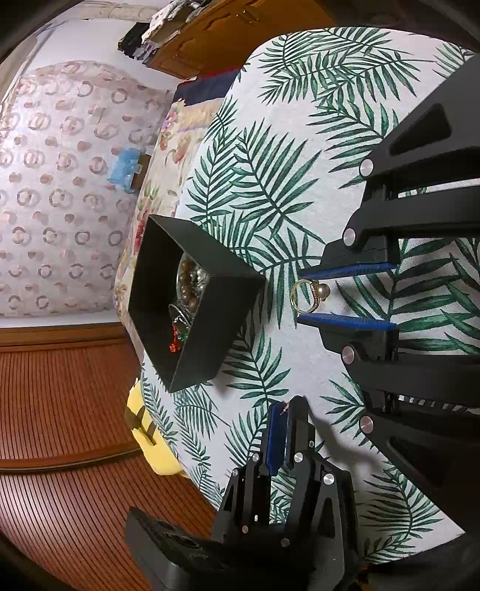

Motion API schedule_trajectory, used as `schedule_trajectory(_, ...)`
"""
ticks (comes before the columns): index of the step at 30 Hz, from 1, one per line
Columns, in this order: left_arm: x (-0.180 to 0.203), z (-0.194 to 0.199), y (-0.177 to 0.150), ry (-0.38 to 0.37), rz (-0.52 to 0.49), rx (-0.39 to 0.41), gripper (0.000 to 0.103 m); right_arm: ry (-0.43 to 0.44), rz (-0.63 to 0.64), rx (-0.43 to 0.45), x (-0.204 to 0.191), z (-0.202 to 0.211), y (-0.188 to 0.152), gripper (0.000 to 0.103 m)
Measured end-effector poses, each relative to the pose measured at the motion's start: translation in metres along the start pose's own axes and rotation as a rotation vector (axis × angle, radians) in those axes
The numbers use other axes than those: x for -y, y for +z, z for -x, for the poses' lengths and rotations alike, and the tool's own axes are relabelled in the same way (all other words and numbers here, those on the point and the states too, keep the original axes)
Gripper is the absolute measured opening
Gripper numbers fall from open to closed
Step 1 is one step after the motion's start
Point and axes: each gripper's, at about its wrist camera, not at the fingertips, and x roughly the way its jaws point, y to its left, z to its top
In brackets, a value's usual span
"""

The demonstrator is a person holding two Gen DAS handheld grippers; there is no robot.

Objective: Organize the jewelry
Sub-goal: 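Grasp the gold flower ring with left tool while right tool grasps the pearl gold ring, then lower both rings into the black box and open both tools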

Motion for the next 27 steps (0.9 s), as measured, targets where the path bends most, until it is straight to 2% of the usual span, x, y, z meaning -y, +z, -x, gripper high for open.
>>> schedule_trajectory(8,-0.024,0.018,0.023,-0.015,0.069,0.061,0.014,0.009,0.026,0.057,-0.002,0.007,0.027,0.02)
schedule_trajectory(14,-0.038,0.025,0.049,0.015,0.077,0.116,0.014,0.039,0.007,0.112,0.01,-0.001,0.061,0.021)
schedule_trajectory(19,-0.046,0.026,0.065,0.032,0.087,0.148,0.014,0.082,-0.047,0.121,0.025,-0.017,0.077,0.021)
schedule_trajectory(27,-0.06,0.017,0.082,0.032,0.109,0.17,0.014,0.067,-0.049,0.123,0.028,-0.035,0.089,0.023)
